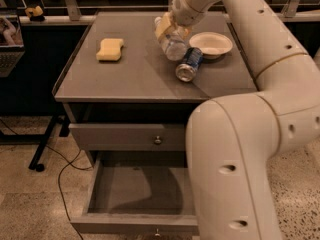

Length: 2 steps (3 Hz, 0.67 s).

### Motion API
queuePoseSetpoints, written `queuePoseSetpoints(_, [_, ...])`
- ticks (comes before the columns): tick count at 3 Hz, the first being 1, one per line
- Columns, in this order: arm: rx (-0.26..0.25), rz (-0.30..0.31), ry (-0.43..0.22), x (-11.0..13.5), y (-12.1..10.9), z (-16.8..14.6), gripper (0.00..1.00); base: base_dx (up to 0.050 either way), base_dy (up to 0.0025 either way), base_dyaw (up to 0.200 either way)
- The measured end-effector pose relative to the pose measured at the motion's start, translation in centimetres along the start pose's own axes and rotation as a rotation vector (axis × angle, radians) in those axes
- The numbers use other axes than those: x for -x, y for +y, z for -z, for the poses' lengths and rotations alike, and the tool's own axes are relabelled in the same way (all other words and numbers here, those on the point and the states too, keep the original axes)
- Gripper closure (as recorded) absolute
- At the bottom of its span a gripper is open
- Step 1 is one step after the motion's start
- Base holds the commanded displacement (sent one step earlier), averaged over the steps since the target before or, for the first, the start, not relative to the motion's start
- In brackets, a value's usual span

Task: Place blue plastic bottle into middle drawer

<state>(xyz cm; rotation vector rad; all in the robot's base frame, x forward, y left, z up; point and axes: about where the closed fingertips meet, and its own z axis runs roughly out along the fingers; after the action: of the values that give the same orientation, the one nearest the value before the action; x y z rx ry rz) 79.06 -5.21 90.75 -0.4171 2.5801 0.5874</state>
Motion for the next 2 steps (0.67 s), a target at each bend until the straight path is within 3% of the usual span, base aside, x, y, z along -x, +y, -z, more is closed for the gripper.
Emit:
queuePoseSetpoints(1, [0.135, 0.017, -0.057, -2.3, 0.6, 3.1, 1.00, 0.000, 0.00000, 0.000])
queuePoseSetpoints(2, [0.236, 0.011, -0.131, -4.7, 1.4, 4.9, 1.00, 0.000, 0.00000, 0.000])
